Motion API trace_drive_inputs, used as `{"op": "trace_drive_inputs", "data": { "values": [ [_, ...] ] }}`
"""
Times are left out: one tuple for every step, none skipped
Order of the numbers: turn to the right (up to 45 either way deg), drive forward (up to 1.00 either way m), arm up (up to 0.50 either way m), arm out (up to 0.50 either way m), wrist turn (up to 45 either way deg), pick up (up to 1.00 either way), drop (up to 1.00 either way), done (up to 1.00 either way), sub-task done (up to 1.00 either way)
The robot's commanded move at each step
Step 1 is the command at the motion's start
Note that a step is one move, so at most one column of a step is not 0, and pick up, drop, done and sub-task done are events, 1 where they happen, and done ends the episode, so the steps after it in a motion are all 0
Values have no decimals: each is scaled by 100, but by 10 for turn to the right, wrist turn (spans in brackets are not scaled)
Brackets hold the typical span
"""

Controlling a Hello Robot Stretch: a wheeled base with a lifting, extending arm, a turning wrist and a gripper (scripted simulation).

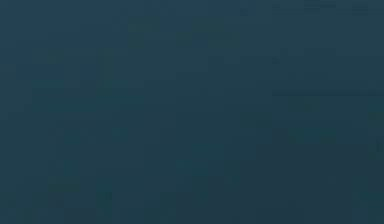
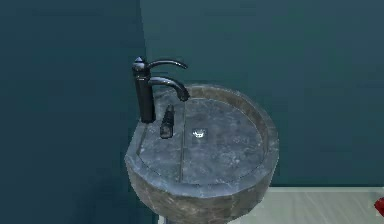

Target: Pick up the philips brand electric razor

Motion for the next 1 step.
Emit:
{"op": "trace_drive_inputs", "data": {
  "values": [
    [0, 0, 50, 0, 0, 0, 0, 0, 0]
  ]
}}
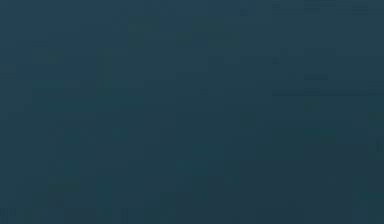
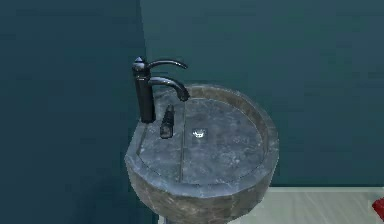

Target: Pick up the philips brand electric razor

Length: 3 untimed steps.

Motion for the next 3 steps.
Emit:
{"op": "trace_drive_inputs", "data": {
  "values": [
    [0, 0, 38, 0, 0, 0, 0, 0, 0],
    [0, 0, 0, 30, 0, 0, 0, 0, 0],
    [0, 0, 0, 0, 450, 0, 0, 0, 0]
  ]
}}
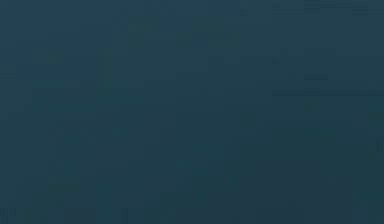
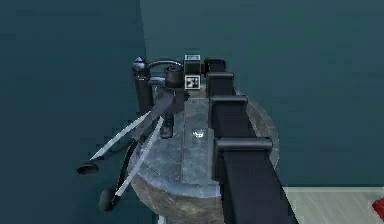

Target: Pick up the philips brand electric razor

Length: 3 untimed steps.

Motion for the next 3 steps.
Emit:
{"op": "trace_drive_inputs", "data": {
  "values": [
    [0, 0, 0, 0, 450, 0, 0, 0, 0],
    [0, 0, 0, 0, 450, 0, 0, 0, 0],
    [0, 0, 0, 0, 300, 0, 0, 0, 0]
  ]
}}
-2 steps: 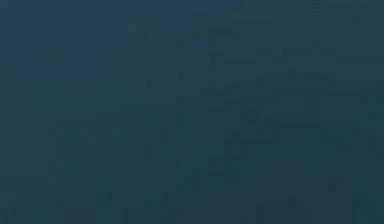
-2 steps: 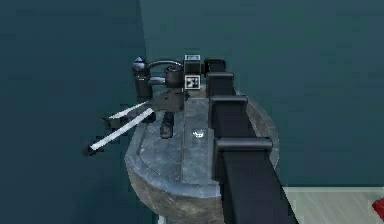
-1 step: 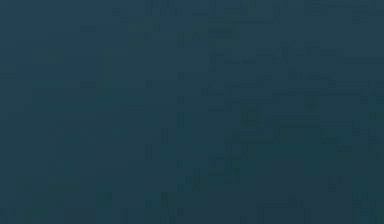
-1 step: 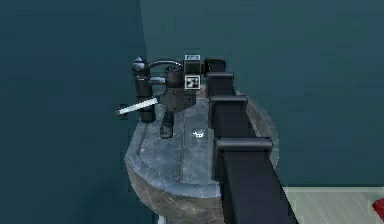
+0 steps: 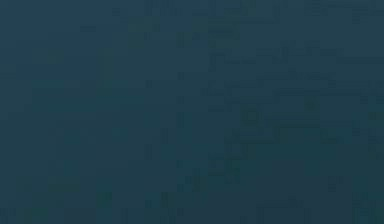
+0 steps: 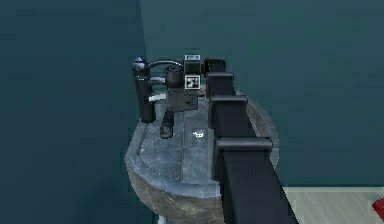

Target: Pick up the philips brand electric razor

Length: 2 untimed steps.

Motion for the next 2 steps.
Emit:
{"op": "trace_drive_inputs", "data": {
  "values": [
    [0, 0, -14, 0, 0, 0, 0, 0, 0],
    [0, 0, 0, 0, 0, 100, 0, 0, 0]
  ]
}}
